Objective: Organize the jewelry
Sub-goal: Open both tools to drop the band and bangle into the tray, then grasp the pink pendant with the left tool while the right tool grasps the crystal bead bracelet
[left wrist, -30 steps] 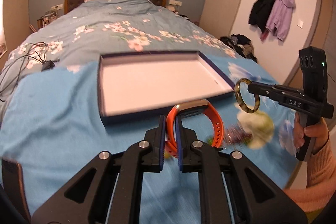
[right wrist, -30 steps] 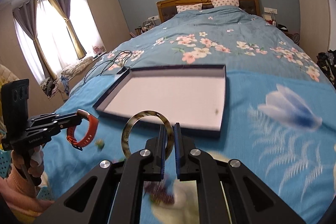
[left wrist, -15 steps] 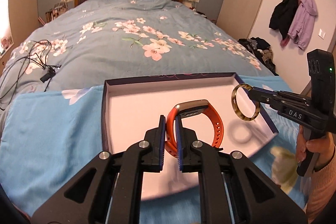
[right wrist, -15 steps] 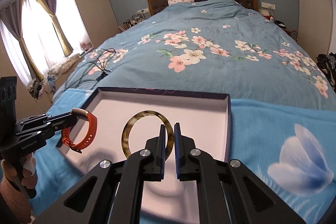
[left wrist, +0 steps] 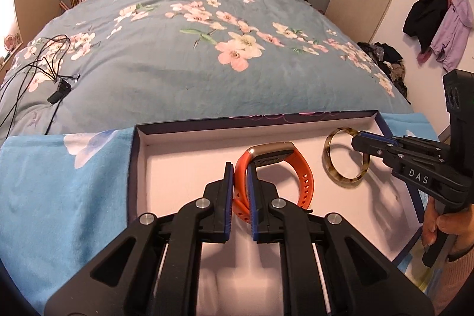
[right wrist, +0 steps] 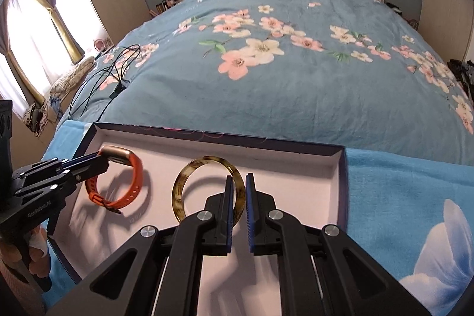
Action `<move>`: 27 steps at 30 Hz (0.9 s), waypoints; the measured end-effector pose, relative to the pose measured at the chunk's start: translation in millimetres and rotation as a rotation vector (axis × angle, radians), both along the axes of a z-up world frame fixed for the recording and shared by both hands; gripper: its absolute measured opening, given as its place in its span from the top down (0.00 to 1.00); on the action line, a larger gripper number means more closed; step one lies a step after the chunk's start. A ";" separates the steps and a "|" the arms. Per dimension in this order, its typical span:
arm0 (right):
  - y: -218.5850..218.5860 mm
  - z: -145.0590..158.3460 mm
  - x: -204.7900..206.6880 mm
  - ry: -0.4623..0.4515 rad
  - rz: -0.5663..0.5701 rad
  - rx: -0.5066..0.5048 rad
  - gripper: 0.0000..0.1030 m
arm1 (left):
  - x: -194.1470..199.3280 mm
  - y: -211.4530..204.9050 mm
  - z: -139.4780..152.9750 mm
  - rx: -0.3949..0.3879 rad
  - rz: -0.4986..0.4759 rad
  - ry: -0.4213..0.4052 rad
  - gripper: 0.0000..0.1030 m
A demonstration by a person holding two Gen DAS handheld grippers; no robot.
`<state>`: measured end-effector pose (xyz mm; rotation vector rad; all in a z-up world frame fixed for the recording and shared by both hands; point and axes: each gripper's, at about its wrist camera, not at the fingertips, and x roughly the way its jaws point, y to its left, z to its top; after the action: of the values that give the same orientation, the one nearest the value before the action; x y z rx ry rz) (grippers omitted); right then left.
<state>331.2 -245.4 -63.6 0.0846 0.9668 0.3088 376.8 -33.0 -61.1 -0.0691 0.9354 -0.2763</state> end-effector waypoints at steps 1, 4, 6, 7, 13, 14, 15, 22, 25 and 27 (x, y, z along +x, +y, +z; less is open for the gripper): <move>-0.1 -0.3 0.7 0.006 0.001 0.002 0.94 | 2.1 2.2 -3.0 0.001 0.005 0.006 0.91; -0.9 -0.4 4.8 0.019 -0.008 -0.002 0.94 | 8.2 1.9 -8.0 0.007 0.012 0.019 0.91; -1.0 -1.5 8.8 0.032 -0.016 0.007 0.94 | 13.0 1.0 -11.1 0.013 0.016 0.038 0.91; -0.9 -2.2 10.9 0.037 -0.018 0.006 0.94 | 13.8 0.2 -12.4 0.016 0.018 0.044 0.91; -2.5 -4.1 14.3 0.046 -0.044 0.014 0.90 | 21.8 2.0 -18.1 0.006 0.037 0.078 0.91; -2.5 -2.6 12.7 0.036 -0.044 0.018 0.89 | 22.5 2.9 -18.7 0.002 0.043 0.083 0.87; -3.5 -0.3 10.4 0.024 -0.048 0.026 0.87 | 23.2 4.2 -18.3 -0.001 0.051 0.084 0.84; -14.5 37.6 -39.6 -0.143 -0.035 0.047 0.60 | -11.9 16.6 7.0 -0.024 0.057 -0.036 0.63; -20.0 54.4 -75.5 -0.209 0.025 0.071 0.53 | -44.9 17.8 26.3 -0.023 0.019 -0.118 0.57; -21.0 61.8 -105.8 -0.247 0.086 0.064 0.53 | -70.7 18.3 36.3 -0.030 -0.024 -0.158 0.54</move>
<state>225.4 -266.5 -1.8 0.0622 0.7169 0.4195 306.1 -14.7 -24.8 -0.0628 0.7758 -0.3141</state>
